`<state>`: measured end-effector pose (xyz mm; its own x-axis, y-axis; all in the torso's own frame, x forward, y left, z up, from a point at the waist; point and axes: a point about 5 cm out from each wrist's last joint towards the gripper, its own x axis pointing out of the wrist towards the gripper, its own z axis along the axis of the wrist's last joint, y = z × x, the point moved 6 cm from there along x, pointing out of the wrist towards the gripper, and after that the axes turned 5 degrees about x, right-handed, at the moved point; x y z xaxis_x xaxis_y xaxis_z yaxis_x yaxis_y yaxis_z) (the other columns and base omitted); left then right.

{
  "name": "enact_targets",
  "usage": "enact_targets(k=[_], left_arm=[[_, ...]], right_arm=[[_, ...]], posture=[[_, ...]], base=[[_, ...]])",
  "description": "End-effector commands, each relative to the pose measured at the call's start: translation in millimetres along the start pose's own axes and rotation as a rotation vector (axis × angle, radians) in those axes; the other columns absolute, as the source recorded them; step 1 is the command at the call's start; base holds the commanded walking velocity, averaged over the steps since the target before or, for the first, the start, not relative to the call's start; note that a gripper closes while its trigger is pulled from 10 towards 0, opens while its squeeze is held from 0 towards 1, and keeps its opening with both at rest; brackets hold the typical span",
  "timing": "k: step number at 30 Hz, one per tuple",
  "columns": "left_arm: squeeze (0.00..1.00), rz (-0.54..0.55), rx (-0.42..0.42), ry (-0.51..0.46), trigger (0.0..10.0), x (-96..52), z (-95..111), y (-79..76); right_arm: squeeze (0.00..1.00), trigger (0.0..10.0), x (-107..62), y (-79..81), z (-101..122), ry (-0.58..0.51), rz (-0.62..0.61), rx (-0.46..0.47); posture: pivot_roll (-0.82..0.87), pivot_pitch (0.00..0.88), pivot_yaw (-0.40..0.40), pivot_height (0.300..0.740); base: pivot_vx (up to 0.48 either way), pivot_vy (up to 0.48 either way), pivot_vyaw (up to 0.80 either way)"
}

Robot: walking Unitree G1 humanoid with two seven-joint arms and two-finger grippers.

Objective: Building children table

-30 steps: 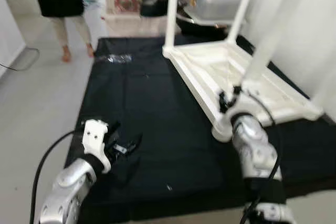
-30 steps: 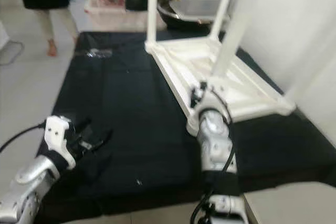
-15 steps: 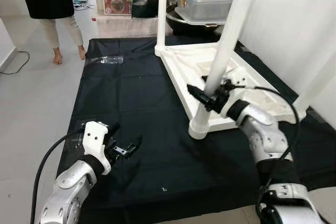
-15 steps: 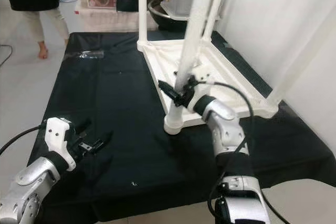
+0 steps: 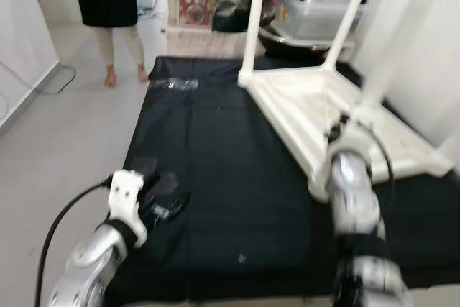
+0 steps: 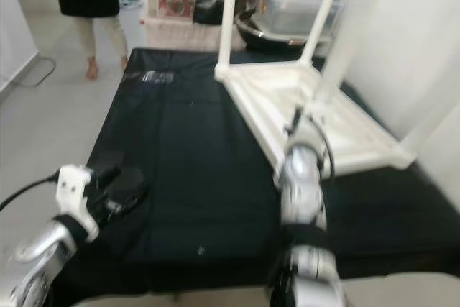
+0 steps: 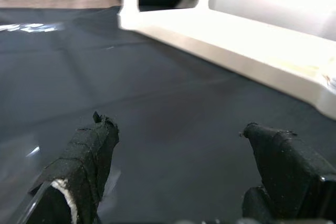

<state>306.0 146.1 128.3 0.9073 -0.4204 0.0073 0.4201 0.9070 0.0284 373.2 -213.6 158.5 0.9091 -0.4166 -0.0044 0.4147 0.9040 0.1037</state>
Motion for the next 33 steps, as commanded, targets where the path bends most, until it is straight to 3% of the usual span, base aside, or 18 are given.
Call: enact_targets(k=[1,2,3,6,7,9,11,12,13,14,21,23,24,25,29,30,31,33], left_arm=[[0.00,-0.021,-0.001,0.000,10.0,2.5,1.6,-3.6],[0.00,-0.022,-0.002,0.000,10.0,2.9,1.5,-3.8],[0.00,-0.022,-0.003,-0.002,10.0,3.3,1.8,-4.0],[0.00,-0.022,-0.003,-0.003,10.0,3.6,2.0,-4.0],[0.00,-0.022,-0.004,-0.004,10.0,3.8,2.4,-3.9],[0.00,-0.022,-0.004,-0.004,10.0,3.8,2.4,-3.9],[0.00,-0.019,-0.005,-0.006,10.0,4.1,2.7,-3.3],[0.00,-0.019,-0.005,-0.007,10.0,4.7,2.9,-3.0],[0.00,-0.019,-0.005,-0.007,10.0,4.7,2.9,-3.0],[0.00,-0.019,-0.005,-0.008,10.0,5.6,3.1,-3.0],[0.00,-0.023,-0.004,-0.005,10.0,5.5,2.6,-3.7],[0.00,-0.024,-0.004,-0.004,10.0,5.6,2.5,-4.5],[0.00,-0.022,-0.004,-0.004,10.0,5.5,2.6,-5.1],[0.00,-0.021,-0.004,-0.004,10.0,5.4,2.7,-5.6],[0.00,-0.017,-0.005,-0.005,10.0,4.7,2.9,-5.6],[0.00,-0.017,-0.005,-0.005,10.0,3.9,3.1,-5.1],[0.00,-0.017,-0.005,-0.005,10.0,3.9,3.1,-5.1],[0.00,-0.018,-0.006,-0.006,10.0,2.2,3.7,-4.5]], right_arm=[[0.00,2.2,-3.9,26.4,-21.1,0.099,0.173,-0.108],[0.00,10.0,-5.6,47.8,-18.3,0.097,0.309,-0.094],[0.00,10.0,-9.2,65.4,-7.5,0.057,0.425,-0.042],[0.00,10.0,-12.0,74.0,0.9,0.025,0.485,-0.005],[1.00,10.0,-13.6,84.7,11.3,0.006,0.557,0.043],[1.00,10.0,-13.6,84.7,11.3,0.006,0.557,0.043],[0.98,10.0,-21.6,111.5,37.4,-0.019,0.789,0.107],[0.00,10.0,-35.4,122.7,48.5,-0.056,1.008,0.071],[0.00,10.0,-35.4,122.7,48.5,-0.056,1.008,0.071],[0.00,10.0,-53.0,128.2,51.4,-0.071,1.245,0.002],[0.00,10.0,-75.2,134.9,28.9,0.043,1.491,-0.064],[0.00,10.0,-76.1,141.2,25.6,0.046,1.489,-0.050],[0.00,3.5,-74.7,147.9,22.6,0.049,1.465,-0.020],[0.00,0.0,-73.8,152.5,20.5,0.052,1.447,0.001],[0.00,0.0,-55.4,155.8,9.8,0.067,1.279,-0.014],[0.00,0.0,-10.2,133.7,2.8,0.097,0.905,-0.006],[0.00,0.0,-10.2,133.7,2.8,0.097,0.905,-0.006],[0.00,0.0,41.3,47.2,-14.1,0.161,0.257,-0.031]], posture=[[0.05,0.000,-0.090,0.740],[0.05,0.000,-0.090,0.740],[0.05,0.000,-0.091,0.740],[0.05,0.000,-0.091,0.740],[0.06,0.000,-0.096,0.740],[0.06,0.000,-0.096,0.740],[0.06,0.000,-0.096,0.740],[0.06,0.000,-0.095,0.740],[0.06,0.000,-0.095,0.740],[0.07,0.000,-0.099,0.740],[0.07,0.000,-0.098,0.740],[0.08,0.000,-0.105,0.740],[0.08,0.000,-0.110,0.740],[0.08,0.000,-0.110,0.740],[0.08,0.000,-0.110,0.740],[0.08,0.000,-0.108,0.740],[0.08,0.000,-0.108,0.740],[0.07,0.000,-0.099,0.740]], base=[[0.000,0.000,0.00],[0.000,0.000,0.00],[0.000,0.000,0.00],[0.000,0.000,0.00],[0.000,0.000,0.00],[0.000,0.000,0.00],[0.000,0.000,0.00],[0.000,0.000,0.00],[0.000,0.000,0.00],[0.000,0.000,0.00],[0.000,0.000,0.00],[0.000,0.000,0.00],[0.000,0.000,0.00],[0.000,0.000,0.00],[0.000,0.000,0.00],[0.000,0.000,0.00],[0.000,0.000,0.00],[0.000,0.000,0.00]])
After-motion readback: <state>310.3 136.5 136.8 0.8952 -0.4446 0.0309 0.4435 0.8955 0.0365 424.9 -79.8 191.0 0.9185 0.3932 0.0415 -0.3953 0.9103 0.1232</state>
